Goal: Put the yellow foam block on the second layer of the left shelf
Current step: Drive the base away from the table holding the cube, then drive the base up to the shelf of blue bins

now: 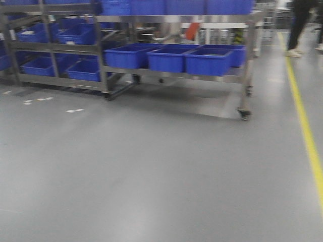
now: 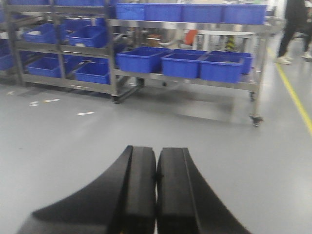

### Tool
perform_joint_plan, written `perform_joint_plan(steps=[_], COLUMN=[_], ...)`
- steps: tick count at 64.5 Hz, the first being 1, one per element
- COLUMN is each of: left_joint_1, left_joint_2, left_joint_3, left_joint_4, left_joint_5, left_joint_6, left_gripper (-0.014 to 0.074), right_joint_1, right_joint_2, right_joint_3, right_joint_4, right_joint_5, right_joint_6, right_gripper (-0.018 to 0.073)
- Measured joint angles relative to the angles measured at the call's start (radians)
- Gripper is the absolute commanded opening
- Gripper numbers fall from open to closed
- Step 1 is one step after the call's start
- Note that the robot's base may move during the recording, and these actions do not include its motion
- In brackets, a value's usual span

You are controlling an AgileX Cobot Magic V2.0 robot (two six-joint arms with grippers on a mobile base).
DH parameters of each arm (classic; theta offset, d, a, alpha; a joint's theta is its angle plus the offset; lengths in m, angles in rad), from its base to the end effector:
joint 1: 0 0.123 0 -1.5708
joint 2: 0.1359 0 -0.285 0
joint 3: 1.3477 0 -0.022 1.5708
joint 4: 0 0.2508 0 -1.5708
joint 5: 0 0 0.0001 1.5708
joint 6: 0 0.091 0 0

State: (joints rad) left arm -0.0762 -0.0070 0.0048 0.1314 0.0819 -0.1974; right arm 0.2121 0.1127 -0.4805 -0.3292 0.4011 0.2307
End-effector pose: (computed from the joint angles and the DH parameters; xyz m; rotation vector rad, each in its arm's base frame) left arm 0.0561 -0.0033 0.2046 -0.0008 1.5635 -0.1040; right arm 0.0312 -0.0051 0.3296 -0.1122 1.4938 0.0165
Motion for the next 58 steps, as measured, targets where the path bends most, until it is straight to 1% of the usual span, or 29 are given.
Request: perform_joint_plan(steps=[58], left_joint_1=[0.000], left_joint_2=[0.000], left_joint_3=[0.000], left_joint_4=[0.000], left_joint_5=[0.000], left_joint_6=[0.000], left_gripper=[0.0136], right_joint_1=[0.000], right_joint_2=[0.000], right_joint_3=[0.000], right_joint_4=[-0.002], right_joint_5=[0.006], right_joint_6=[0.000], right_gripper=[0.0309])
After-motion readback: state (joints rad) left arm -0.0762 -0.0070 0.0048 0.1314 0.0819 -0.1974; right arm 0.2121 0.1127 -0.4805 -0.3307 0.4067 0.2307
